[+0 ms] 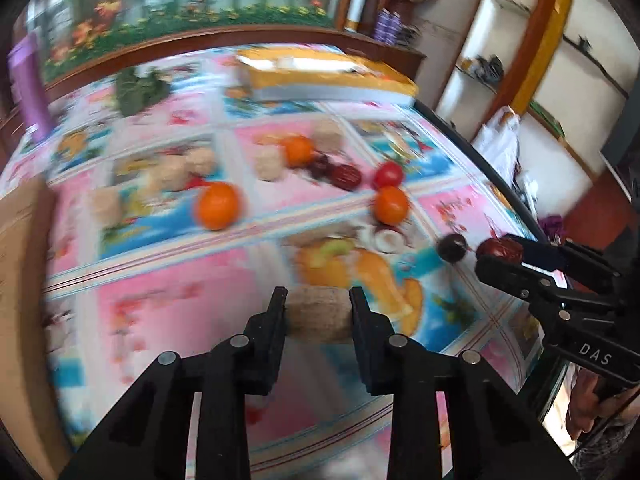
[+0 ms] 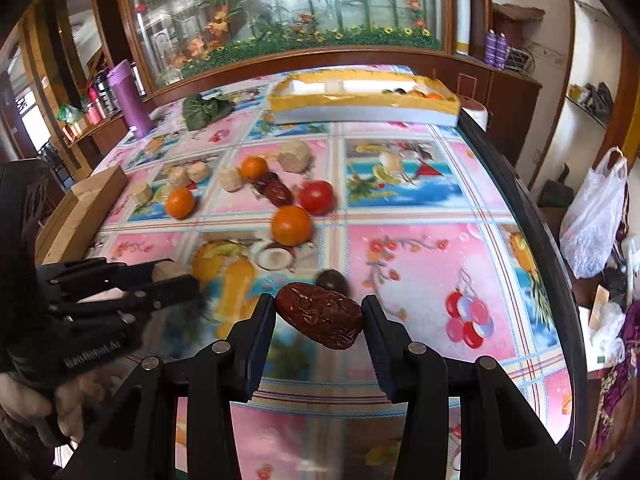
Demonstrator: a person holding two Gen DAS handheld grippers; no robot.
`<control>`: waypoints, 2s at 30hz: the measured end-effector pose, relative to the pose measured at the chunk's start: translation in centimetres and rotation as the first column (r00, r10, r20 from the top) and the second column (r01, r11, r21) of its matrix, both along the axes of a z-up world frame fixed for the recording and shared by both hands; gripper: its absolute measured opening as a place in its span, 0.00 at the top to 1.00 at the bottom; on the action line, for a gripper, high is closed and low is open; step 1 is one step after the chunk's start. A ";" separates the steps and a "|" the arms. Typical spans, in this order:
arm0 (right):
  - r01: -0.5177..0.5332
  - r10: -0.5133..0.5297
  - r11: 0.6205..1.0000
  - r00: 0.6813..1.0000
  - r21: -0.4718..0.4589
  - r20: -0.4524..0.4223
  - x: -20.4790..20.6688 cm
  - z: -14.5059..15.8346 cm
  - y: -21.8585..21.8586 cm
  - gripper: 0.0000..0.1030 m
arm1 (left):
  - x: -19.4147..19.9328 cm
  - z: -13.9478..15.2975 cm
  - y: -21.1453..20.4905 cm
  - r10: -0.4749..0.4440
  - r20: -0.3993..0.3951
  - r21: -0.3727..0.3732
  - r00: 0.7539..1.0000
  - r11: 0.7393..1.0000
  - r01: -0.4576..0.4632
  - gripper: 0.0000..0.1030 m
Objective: Organize fruits
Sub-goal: 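Carry the date and cake into the cardboard box and open both grippers, then move both grippers back over the fruits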
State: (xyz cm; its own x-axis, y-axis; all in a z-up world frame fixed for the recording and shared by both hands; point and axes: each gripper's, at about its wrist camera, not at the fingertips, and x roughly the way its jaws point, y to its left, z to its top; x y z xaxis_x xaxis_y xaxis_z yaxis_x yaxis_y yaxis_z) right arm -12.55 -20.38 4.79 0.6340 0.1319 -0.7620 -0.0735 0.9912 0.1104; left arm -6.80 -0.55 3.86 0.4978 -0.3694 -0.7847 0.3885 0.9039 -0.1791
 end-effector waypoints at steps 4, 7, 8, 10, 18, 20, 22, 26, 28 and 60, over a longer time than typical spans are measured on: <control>-0.099 0.099 0.995 0.995 0.014 0.034 0.7 1.9 4.1 0.53 | -1.0 3.0 9.0 0.190 0.070 -0.019 0.979 0.982 -0.189 0.72; -0.218 0.215 0.975 0.974 0.033 0.066 1.4 3.4 9.2 0.53 | -2.3 4.4 15.9 0.346 0.117 -0.008 0.931 0.938 -0.347 0.72; -0.257 0.254 0.966 0.964 0.036 0.077 1.5 3.8 11.0 0.53 | -2.8 4.7 17.8 0.387 0.129 0.001 0.913 0.921 -0.391 0.72; -0.345 0.339 0.937 0.936 0.048 0.099 1.8 4.7 15.0 0.53 | -3.9 4.8 22.1 0.476 0.140 0.017 0.868 0.876 -0.483 0.71; -0.658 0.648 0.750 0.751 0.070 0.123 0.7 4.1 31.9 0.53 | -6.5 1.2 32.1 0.653 0.078 0.097 0.753 0.747 -0.657 0.71; -0.689 0.684 0.724 0.723 0.036 0.098 0.2 2.8 34.8 0.53 | -6.7 0.2 32.9 0.659 0.054 0.096 0.750 0.744 -0.661 0.71; -0.701 0.699 0.713 0.712 0.008 0.068 0.1 1.4 36.8 0.53 | -6.9 0.1 32.9 0.649 0.063 0.090 0.758 0.753 -0.652 0.71; -0.688 0.688 0.725 0.725 0.003 0.010 1.3 -0.8 37.8 0.52 | -6.7 0.1 32.1 0.637 0.080 0.110 0.766 0.758 -0.642 0.71; -0.679 0.679 0.734 0.734 0.011 -0.015 1.8 -1.5 37.6 0.52 | -6.7 -0.1 31.9 0.631 0.075 0.107 0.772 0.765 -0.635 0.71; -0.221 0.211 0.973 0.969 0.069 0.128 4.3 4.2 12.2 0.25 | -6.7 6.6 25.4 0.622 0.106 -0.115 0.776 0.782 -0.612 0.27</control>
State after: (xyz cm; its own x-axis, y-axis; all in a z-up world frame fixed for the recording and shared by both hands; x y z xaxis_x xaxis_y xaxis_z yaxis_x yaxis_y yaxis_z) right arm -8.28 -8.17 9.04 0.6692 0.3341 -0.6637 -0.3019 0.9384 0.1680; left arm -13.54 24.84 10.48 0.7332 0.0014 -0.6800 -0.2242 0.9446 -0.2398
